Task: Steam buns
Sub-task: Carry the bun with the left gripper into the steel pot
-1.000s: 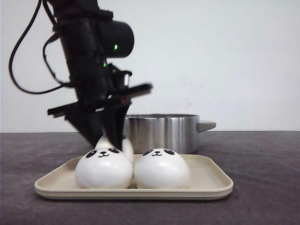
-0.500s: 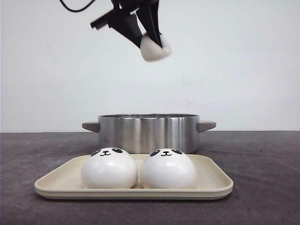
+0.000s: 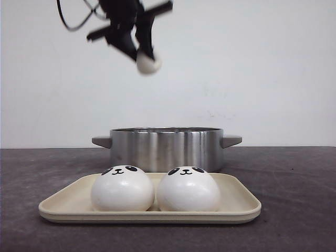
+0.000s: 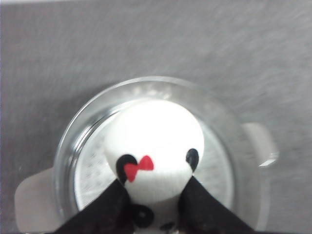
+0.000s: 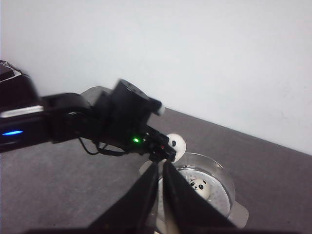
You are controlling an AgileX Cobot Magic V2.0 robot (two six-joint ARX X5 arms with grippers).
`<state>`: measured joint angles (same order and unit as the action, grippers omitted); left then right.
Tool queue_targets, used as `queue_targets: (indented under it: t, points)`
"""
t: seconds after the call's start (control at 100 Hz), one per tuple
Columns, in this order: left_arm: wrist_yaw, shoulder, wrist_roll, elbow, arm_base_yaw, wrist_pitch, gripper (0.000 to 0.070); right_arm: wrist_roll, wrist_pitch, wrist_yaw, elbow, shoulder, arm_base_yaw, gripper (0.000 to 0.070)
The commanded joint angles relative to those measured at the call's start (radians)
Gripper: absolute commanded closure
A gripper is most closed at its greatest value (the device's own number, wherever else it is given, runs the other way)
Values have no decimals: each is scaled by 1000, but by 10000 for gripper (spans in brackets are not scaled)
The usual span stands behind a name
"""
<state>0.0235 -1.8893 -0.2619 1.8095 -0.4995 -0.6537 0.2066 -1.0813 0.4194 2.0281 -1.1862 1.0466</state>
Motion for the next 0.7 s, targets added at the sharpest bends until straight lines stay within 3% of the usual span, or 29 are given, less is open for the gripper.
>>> queue_targets:
  t: [0.0,0.44,0.5,0.61,0.69]
  points:
    - [3,-53,-13,25,2,8,700,-9,10,0,19,-9,12,692]
    - [3,-250,-12,26,10,79,694,24,-58,0,19,-9,12,692]
    - [3,-267,-12,26,10,79,638,29,-63,0,19,-9,12,692]
    - [3,-288,-12,26,12,66,450,30,-69,1,19,-9,12,692]
    - [3,-294,-11,26,12,58,366,30,-68,0,19,-9,12,692]
